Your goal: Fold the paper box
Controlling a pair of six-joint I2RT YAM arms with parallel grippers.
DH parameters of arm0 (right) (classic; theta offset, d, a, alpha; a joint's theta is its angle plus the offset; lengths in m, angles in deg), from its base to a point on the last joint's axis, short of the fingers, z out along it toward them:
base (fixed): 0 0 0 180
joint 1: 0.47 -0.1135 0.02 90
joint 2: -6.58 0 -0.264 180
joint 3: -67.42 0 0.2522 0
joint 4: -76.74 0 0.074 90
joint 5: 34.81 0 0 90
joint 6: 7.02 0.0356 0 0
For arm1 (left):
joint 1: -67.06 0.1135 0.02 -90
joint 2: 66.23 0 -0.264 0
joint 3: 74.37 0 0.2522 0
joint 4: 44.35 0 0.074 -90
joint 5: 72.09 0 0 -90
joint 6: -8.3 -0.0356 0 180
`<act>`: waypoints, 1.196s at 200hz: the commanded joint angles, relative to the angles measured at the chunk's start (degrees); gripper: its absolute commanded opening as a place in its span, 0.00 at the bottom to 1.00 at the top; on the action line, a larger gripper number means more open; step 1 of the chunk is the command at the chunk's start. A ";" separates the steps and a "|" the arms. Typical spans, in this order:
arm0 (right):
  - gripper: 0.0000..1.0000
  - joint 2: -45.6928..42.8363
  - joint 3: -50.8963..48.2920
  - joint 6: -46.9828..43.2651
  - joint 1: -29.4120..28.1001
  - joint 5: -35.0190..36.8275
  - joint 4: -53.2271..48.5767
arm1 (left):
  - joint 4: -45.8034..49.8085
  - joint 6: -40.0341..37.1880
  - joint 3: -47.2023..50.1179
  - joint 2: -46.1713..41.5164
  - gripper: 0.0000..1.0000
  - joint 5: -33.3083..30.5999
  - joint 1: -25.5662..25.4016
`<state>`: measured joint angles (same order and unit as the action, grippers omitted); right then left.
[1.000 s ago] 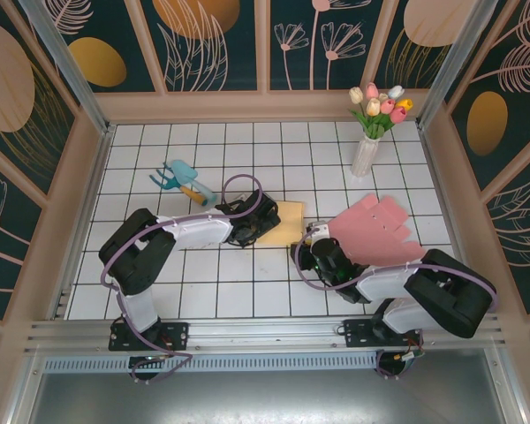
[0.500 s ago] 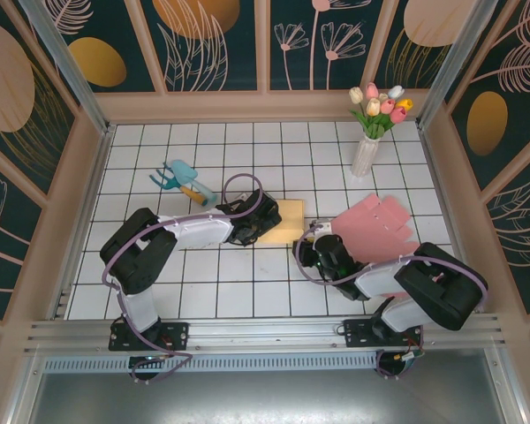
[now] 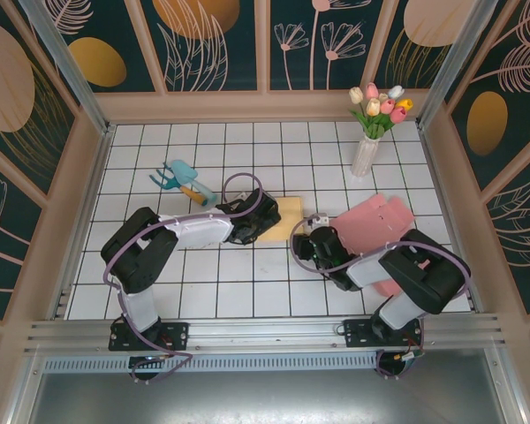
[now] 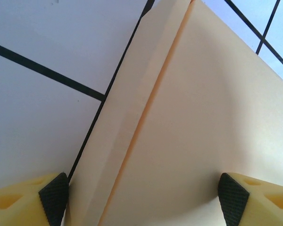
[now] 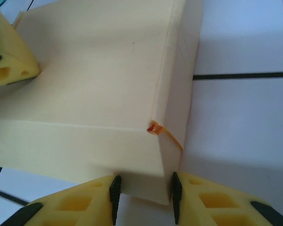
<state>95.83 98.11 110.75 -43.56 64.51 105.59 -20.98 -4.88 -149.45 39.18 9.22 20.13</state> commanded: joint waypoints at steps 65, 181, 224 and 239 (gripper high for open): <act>0.40 6.95 10.50 6.19 0.73 -0.80 -10.93 | 3.88 -2.36 0.76 3.50 0.82 5.11 -0.73; 0.44 2.39 11.19 7.50 1.87 -1.45 -17.73 | 5.05 -2.29 -0.54 4.53 0.83 3.11 -0.43; 0.45 -3.29 8.80 7.25 1.71 -1.32 -19.38 | 5.51 -2.34 -0.99 4.96 0.83 2.67 0.80; 0.43 -5.58 7.68 7.81 0.97 -1.31 -19.20 | 5.52 -2.31 -0.99 5.16 0.83 2.71 1.04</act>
<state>94.32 107.44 116.87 -42.03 64.10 87.80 -21.40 -5.56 -151.27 40.86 8.46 21.04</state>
